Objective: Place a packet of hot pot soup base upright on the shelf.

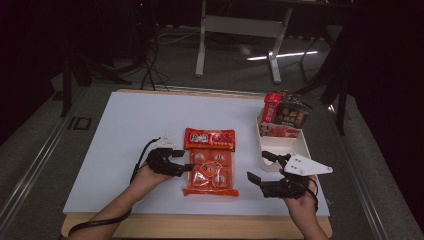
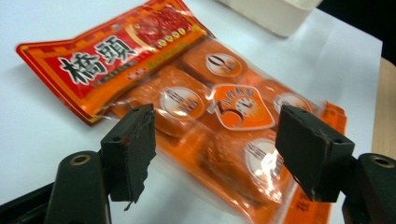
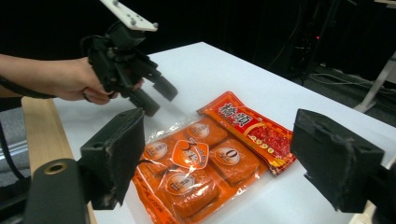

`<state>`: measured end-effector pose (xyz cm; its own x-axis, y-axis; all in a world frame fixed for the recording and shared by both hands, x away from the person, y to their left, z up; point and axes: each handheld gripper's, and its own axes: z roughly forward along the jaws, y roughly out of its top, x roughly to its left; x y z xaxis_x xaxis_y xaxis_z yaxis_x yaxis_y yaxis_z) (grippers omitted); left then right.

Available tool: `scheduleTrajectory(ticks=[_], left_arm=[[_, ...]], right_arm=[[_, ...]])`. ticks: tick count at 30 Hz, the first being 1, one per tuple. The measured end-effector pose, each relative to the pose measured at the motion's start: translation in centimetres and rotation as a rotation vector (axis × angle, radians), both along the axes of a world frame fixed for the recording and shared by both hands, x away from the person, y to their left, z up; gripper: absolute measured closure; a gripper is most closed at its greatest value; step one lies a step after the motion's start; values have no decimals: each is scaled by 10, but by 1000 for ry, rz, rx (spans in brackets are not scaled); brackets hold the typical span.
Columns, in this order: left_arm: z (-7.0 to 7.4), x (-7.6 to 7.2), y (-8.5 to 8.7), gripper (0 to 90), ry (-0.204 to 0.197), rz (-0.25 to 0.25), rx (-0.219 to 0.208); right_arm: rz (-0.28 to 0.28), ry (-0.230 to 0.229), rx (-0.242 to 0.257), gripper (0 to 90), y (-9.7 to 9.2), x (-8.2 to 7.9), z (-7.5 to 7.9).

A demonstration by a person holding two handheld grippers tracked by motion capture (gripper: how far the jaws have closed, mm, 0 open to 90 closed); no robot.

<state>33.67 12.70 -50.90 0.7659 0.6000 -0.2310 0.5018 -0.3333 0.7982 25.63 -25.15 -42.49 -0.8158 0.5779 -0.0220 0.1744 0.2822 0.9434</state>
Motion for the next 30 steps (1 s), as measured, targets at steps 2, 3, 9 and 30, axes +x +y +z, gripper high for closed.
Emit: scheduleTrajectory(ticks=[2,3,9,30], left_arm=[[0,10,3,289,-1,25,-3],[0,10,3,289,-1,25,-3],[-5,33,6,307,4,58,20],[-28,85,7,325,59,167,32]], right_arm=[[11,0,19,137,-1,-1,1],[11,0,19,137,-1,-1,1],[34,-4,31,115,1,-2,1],[29,-40,-43,118,6,0,-9]])
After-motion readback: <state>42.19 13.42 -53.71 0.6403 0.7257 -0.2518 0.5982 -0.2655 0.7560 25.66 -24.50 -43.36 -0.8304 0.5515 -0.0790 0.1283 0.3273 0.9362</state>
